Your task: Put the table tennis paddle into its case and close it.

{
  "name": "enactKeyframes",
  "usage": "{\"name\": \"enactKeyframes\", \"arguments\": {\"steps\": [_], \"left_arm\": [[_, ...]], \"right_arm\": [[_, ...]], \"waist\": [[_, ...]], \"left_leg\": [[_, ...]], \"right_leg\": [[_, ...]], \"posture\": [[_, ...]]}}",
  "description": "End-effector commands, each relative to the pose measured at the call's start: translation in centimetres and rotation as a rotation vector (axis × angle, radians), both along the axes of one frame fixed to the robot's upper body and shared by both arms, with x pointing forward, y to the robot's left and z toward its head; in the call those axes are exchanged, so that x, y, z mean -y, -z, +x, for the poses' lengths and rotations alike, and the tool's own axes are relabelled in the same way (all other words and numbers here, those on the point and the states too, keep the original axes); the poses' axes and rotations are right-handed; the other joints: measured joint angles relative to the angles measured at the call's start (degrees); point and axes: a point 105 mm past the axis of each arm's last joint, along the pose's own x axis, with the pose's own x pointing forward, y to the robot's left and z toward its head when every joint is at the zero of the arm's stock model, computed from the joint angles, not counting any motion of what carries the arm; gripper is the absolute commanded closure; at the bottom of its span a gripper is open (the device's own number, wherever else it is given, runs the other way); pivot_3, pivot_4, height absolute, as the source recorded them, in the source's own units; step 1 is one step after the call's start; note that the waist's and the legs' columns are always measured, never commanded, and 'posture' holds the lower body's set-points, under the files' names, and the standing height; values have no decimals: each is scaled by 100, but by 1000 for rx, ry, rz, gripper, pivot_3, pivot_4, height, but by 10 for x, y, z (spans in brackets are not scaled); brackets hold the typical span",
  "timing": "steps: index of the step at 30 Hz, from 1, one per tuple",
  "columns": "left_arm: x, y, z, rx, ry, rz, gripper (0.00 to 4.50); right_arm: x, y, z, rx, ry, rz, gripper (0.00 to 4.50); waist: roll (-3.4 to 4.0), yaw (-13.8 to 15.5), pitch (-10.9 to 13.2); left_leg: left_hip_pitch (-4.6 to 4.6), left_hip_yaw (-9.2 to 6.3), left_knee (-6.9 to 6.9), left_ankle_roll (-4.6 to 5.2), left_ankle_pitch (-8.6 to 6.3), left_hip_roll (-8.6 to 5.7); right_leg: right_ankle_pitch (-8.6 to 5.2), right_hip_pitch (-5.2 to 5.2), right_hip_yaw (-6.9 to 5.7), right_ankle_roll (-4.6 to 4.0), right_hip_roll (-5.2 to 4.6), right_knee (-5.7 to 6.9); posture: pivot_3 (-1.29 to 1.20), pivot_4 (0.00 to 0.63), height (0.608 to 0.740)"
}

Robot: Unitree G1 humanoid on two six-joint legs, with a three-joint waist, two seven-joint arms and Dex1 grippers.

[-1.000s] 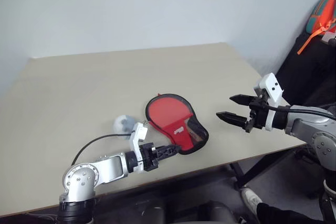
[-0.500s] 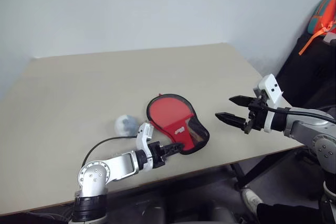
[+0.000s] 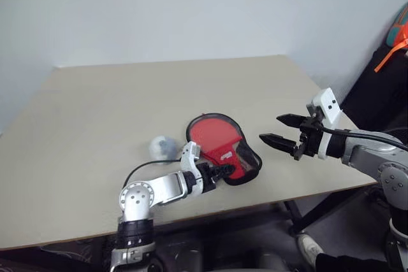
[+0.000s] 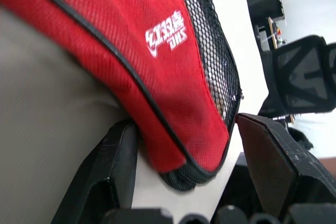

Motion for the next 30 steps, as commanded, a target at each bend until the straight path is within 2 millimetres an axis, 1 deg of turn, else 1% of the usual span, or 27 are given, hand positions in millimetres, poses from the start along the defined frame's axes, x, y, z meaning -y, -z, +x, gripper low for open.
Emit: {"name": "enactKeyframes", "arguments": {"steps": [1, 4, 8, 9, 11, 16, 18, 21, 26, 30], "left_arm": [[1, 6, 13, -40, -63, 34, 1432], [2, 8, 18, -69, -99, 51, 1432], [1, 10, 17, -76, -84, 74, 1432], [0, 11, 15, -78, -75, 83, 1593], [-3, 14, 11, -85, -56, 99, 2008], [-10, 17, -1, -93, 21, 126, 3937], [-13, 18, -6, -95, 58, 134, 4481], [-14, 14, -19, -85, 183, 121, 4481], [-5, -10, -34, -3, 375, 42, 4481], [-3, -20, -47, 35, 489, 18, 4481]], "right_arm": [[-3, -15, 0, 62, -4, 12, 0], [-3, -16, 1, 64, -3, 11, 0], [-3, -16, 2, 68, 1, 9, 0], [-3, -16, 2, 69, 2, 8, 0], [-3, -16, 3, 70, 4, 8, 0], [-3, -17, 4, 74, 2, 7, 0], [-3, -17, 5, 75, -1, 6, 0], [-4, -18, 6, 78, -12, -2, 0], [-6, -19, 7, 81, -27, -8, 0], [-8, -19, 8, 80, -41, -8, 0]], "waist": [[0, -1, 0], [1, -2, 0], [0, -15, 0], [0, -20, 0], [0, -37, 0], [0, -89, 1], [-1, -97, 1], [-2, -103, 2], [2, -98, 8], [16, -95, 38]], "left_leg": [[0, -6, -2, 0, 0, -9], [-1, -17, -3, 0, 0, -21], [0, -27, -2, 5, -2, -29], [0, -30, -2, 5, -2, -29], [1, -35, -2, 6, -3, -30], [0, -44, -7, -1, 2, -28], [-1, -44, -11, -10, 8, -28], [-1, -42, -14, -13, 10, -28], [-7, -39, -21, -21, 14, -30], [-9, -37, -21, -22, 15, -39]], "right_leg": [[0, 0, -7, 1, -9, 1], [0, 5, -20, 4, -27, 1], [1, 16, -31, 8, -31, -2], [1, 18, -34, 9, -31, -3], [0, 20, -38, 10, -31, -3], [-9, 14, -36, 23, -26, -3], [-13, 11, -35, 27, -24, -3], [-14, 7, -33, 28, -23, -4], [-16, -5, -30, 30, -22, -4], [-17, -6, -27, 32, -32, -4]], "posture": [[0, 0, 715], [0, 0, 715], [0, 0, 715], [0, 0, 715], [0, 0, 715], [0, 0, 715], [0, 0, 715], [0, 0, 715], [0, 0, 715], [0, 0, 715]]}}
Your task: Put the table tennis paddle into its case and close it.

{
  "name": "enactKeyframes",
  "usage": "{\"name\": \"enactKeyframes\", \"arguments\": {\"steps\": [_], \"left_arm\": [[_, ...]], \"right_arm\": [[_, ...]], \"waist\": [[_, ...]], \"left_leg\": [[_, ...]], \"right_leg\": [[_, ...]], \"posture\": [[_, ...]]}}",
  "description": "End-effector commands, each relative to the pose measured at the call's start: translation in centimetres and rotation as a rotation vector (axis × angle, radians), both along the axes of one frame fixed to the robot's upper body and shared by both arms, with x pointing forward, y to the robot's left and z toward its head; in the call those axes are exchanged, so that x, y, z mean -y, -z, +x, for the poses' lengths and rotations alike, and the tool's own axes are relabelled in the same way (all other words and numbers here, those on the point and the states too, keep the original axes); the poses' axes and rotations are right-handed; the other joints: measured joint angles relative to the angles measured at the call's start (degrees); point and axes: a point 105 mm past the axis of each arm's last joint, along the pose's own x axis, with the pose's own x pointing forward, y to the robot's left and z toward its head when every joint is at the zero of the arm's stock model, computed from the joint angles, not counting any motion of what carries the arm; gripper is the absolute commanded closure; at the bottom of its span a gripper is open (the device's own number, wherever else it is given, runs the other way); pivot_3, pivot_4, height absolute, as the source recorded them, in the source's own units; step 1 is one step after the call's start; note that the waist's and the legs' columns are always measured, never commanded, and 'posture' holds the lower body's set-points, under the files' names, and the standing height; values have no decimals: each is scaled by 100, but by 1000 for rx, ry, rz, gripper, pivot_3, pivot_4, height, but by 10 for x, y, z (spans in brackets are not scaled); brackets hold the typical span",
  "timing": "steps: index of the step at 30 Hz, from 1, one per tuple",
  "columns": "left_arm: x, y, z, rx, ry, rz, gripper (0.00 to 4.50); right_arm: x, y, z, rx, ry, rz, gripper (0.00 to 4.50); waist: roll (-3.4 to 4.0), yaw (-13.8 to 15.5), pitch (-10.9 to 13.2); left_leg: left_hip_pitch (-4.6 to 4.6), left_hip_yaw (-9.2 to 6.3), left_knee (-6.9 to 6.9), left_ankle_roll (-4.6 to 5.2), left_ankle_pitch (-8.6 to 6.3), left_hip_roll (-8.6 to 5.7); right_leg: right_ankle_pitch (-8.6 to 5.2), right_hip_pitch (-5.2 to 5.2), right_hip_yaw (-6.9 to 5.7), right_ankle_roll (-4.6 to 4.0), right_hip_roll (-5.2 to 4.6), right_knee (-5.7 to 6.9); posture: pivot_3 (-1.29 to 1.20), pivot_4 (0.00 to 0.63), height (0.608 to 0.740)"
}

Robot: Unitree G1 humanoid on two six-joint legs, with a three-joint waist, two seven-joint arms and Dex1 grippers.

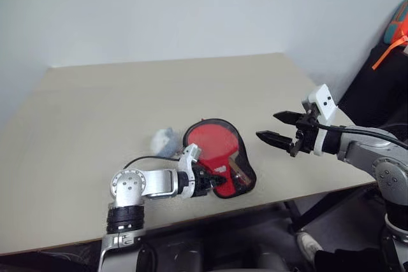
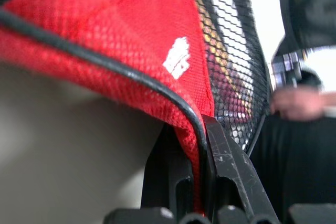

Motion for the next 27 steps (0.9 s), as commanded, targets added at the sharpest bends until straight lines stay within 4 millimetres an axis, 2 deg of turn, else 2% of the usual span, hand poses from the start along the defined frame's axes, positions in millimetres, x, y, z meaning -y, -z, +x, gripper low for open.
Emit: {"name": "enactKeyframes", "arguments": {"steps": [1, 11, 27], "left_arm": [[14, -19, -17, 45, 151, -83, 4481], [0, -25, -45, 33, 295, -82, 4481], [3, -25, -56, 45, 303, -94, 4481]], "right_arm": [[0, -14, 2, 62, -7, 2, 0], [-3, -13, 2, 58, -26, 3, 0], [-15, -18, 2, 68, -52, 28, 0]], "waist": [[8, -1, 12], [25, -5, 38], [34, -1, 52]], "left_leg": [[0, 0, 0, 0, 0, -1], [-1, 3, -10, -2, 1, -1], [-1, 6, -15, -2, 1, -2]], "right_leg": [[0, 0, 1, 0, -1, -1], [-1, -9, 10, 1, -4, -2], [-2, -11, 12, 2, -5, -5]], "posture": [[0, 0, 715], [0, 0, 715], [0, 0, 715]]}}
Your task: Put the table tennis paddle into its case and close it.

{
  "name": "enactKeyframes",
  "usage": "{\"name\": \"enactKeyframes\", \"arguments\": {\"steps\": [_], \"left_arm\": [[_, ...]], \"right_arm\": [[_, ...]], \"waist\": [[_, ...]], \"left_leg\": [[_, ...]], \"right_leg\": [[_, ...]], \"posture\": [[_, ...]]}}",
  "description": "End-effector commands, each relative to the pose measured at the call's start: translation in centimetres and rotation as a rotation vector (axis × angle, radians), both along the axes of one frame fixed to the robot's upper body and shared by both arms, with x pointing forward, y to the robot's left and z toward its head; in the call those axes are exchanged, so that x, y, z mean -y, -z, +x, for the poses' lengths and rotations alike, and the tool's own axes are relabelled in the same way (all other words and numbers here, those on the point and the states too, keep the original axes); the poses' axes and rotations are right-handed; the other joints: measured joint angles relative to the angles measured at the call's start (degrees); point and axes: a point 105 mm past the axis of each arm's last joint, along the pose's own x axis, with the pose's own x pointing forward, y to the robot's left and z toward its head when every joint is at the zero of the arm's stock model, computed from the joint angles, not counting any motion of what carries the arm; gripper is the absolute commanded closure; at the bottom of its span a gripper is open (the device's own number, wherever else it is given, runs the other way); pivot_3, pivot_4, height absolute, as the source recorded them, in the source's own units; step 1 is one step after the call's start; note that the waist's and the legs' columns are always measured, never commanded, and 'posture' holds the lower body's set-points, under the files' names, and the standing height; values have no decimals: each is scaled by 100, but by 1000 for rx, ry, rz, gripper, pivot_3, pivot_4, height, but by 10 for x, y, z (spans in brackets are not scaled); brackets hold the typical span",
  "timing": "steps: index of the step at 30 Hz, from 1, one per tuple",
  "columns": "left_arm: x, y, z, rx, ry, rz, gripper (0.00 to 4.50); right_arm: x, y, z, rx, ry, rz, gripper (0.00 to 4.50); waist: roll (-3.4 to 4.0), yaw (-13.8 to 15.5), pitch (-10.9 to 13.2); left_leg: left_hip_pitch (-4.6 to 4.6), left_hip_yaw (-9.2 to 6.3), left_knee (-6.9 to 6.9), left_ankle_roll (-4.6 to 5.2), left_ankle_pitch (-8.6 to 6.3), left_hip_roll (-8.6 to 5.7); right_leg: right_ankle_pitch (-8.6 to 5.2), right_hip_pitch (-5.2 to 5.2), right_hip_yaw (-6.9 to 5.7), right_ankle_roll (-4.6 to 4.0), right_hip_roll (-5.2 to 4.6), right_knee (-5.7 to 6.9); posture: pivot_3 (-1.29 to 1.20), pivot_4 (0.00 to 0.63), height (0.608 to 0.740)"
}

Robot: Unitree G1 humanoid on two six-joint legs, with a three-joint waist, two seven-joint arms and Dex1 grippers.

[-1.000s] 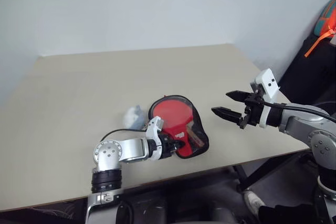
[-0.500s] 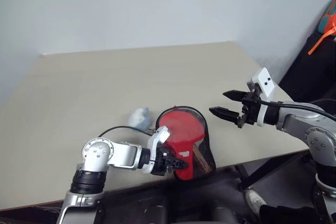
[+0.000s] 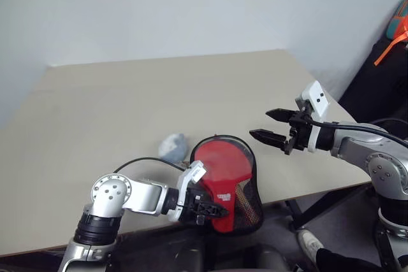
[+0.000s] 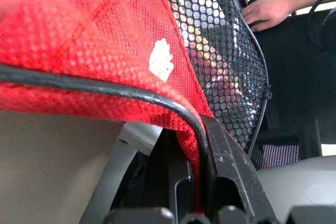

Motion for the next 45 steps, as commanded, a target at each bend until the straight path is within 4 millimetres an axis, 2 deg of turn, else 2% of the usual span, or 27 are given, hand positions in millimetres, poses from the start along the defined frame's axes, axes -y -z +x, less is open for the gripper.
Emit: {"name": "enactKeyframes", "arguments": {"steps": [1, 2, 7, 13, 16, 18, 20, 23, 25, 27, 29, 31, 38, 41, 45], "left_arm": [[9, -11, -5, 26, 44, -56, 4481], [9, -11, -6, 24, 44, -57, 4481], [5, -17, -8, 25, 56, -70, 3098], [-40, -44, -3, 73, 52, -22, 1104], [-57, -68, -1, 153, 70, -31, 1104], [-65, -75, 2, 210, 77, -16, 1104], [-76, -93, 25, 354, 42, -27, 1104], [-93, -125, 71, 618, -45, -56, 1104], [-108, -145, 106, 766, -173, -69, 1104], [-124, -157, 134, 866, -300, -70, 1104], [-136, -157, 146, 891, -377, -89, 1104], [-142, -150, 149, 884, -412, -114, 1104], [-144, -109, 135, 773, -429, -148, 1104], [-146, -105, 128, 757, -424, -178, 1083], [-157, -100, 123, 759, -435, -164, 1083]], "right_arm": [[-3, -14, 0, 63, -7, 7, 0], [-4, -14, 0, 63, -8, 8, 0], [-6, -14, -2, 59, -12, 10, 0], [-6, -14, -3, 58, -18, 13, 0], [-8, -14, -4, 61, -24, 20, 0], [-8, -14, -4, 63, -28, 22, 0], [-10, -15, -2, 66, -30, 26, 0], [-14, -15, 1, 70, -32, 33, 0], [-17, -14, 3, 70, -31, 35, 0], [-20, -12, 6, 71, -27, 35, 0], [-24, -10, 9, 72, -18, 35, 0], [-28, -5, 14, 64, 10, 31, 0], [-47, 16, 22, 13, 63, 26, 0], [-54, 25, 22, -12, 73, 20, 617], [-64, 35, 17, -38, 49, 11, 2057]], "waist": [[0, -2, 1], [1, -2, 1], [1, -3, 1], [2, -21, 20], [-4, -19, 30], [0, -8, 34], [7, -8, 38], [4, 1, 37], [-6, 14, 36], [-7, -1, 37], [-6, -55, 37], [-15, -155, 42], [-52, -311, 43], [-58, -308, 43], [-59, -293, 42]], "left_leg": [[0, 0, 0, 0, 0, 0], [0, 1, 0, 0, 0, 0], [0, 2, -2, 0, 0, 0], [1, 5, -12, -2, 1, 5], [1, 18, -26, -2, 1, -1], [0, 24, -34, -3, 1, -3], [0, 36, -47, -8, 4, -8], [-4, 68, -97, -55, 32, -9], [-4, 107, -144, -79, 47, -8], [2, 122, -160, -105, 64, -5], [4, 97, -141, -99, 67, -1], [-2, 100, -138, -71, 69, 5], [-4, 113, -110, -62, 69, 37], [-3, 108, -99, -62, 68, 52], [-4, 108, -94, -59, 65, 54]], "right_leg": [[0, 0, 0, 0, -1, 0], [0, 0, 1, 0, -1, 0], [0, -1, 2, 0, -1, 0], [0, -12, 8, -1, 9, 0], [-1, -18, 15, 0, 6, -5], [-1, -21, 15, 1, 7, -7], [-1, -25, 20, 2, 1, -6], [6, -48, 25, -9, -5, -2], [11, -72, 38, -17, -18, -2], [17, -90, 54, -28, -19, -5], [15, -77, 59, -29, 2, -1], [20, -79, 61, -15, 25, 0], [21, -73, 65, -11, 62, 6], [22, -72, 66, -14, 70, 8], [22, -73, 66, -17, 69, 8]], "posture": [[0, 0, 715], [0, 0, 715], [0, 0, 715], [0, 0, 715], [0, 0, 715], [0, 0, 715], [0, 0, 715], [0, 0, 715], [0, 0, 715], [0, 0, 715], [0, 0, 715], [0, 0, 715], [0, 0, 715], [0, 0, 715], [0, 0, 715]]}}
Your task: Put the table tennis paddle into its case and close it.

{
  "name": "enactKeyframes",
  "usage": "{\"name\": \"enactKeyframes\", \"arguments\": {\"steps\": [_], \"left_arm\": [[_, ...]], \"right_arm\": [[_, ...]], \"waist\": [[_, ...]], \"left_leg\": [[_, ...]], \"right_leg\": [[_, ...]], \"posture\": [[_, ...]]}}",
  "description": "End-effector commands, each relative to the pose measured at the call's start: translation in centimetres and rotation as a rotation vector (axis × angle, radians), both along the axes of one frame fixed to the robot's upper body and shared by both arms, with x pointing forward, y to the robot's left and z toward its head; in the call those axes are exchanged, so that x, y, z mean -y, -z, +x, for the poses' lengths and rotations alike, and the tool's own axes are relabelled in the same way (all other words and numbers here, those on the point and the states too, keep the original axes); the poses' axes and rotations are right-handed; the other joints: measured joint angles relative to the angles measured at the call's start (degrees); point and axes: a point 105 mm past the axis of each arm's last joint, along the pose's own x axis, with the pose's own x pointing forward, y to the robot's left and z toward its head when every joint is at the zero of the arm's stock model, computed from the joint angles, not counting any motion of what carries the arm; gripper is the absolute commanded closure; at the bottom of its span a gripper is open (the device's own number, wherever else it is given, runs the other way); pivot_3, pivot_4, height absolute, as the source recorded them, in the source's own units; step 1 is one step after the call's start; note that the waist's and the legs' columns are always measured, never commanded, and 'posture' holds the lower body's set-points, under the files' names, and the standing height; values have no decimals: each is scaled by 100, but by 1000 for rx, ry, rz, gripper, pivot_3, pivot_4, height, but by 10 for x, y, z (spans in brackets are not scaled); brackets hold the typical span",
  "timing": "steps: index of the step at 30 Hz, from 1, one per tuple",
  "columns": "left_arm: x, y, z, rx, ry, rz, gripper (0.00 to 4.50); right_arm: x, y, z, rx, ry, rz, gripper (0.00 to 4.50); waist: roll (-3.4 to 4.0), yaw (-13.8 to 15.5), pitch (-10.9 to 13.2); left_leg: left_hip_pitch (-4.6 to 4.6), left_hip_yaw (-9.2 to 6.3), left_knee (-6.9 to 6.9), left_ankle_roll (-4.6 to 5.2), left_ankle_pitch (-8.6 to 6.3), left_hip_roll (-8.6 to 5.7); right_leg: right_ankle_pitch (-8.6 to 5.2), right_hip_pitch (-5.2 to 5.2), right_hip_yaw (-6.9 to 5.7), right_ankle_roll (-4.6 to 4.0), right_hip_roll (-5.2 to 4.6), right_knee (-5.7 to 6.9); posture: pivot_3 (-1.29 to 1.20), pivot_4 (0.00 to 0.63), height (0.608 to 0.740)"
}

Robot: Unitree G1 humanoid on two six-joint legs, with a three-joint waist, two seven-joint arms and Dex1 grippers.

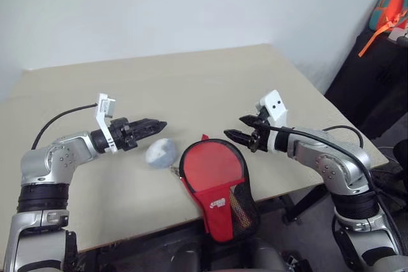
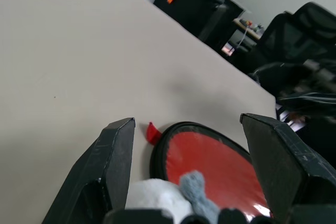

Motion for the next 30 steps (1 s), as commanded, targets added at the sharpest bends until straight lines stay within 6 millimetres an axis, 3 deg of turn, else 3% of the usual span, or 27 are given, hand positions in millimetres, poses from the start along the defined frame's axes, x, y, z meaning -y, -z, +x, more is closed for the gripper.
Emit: {"name": "enactKeyframes", "arguments": {"steps": [1, 6, 7, 16, 23, 30], "left_arm": [[-12, -14, -2, 63, -13, 10, 1083], [-23, -9, -3, 44, -36, 9, 1083], [-24, -8, -3, 41, -38, 8, 1083], [-12, 12, -2, -9, -50, -26, 1083], [4, 35, -9, -62, -12, -37, 1083], [-8, 45, -7, -90, -62, -45, 1083]], "right_arm": [[-7, 0, -3, 13, -12, 1, 2395], [-21, 9, -4, -14, -27, 4, 4276], [-23, 10, -4, -17, -28, 4, 4452], [-42, 30, 0, -25, -50, -40, 4452], [-51, 57, -2, -67, -74, -77, 4452], [-59, 78, -9, -124, -95, -89, 4452]], "waist": [[0, 7, 0], [-2, -3, -1], [-2, -6, -2], [-10, -6, -7], [-14, -20, -10], [-17, -24, -14]], "left_leg": [[0, 0, 0, 0, 0, 0], [0, 7, 1, 0, 0, 7], [0, 8, 1, 0, 0, 9], [0, 18, 9, -2, -1, 17], [0, 45, 15, -5, -2, 26], [1, 47, 17, -7, -4, 29]], "right_leg": [[0, 0, 0, -1, 0, 0], [3, 0, 0, -2, 7, 1], [3, 0, 0, -2, 9, 1], [5, 1, 1, -5, 16, 4], [6, 1, 1, -6, 25, 9], [8, 0, 0, -8, 25, 12]], "posture": [[0, 0, 715], [0, 0, 715], [0, 0, 715], [0, 0, 715], [0, 0, 715], [0, 0, 715]]}}
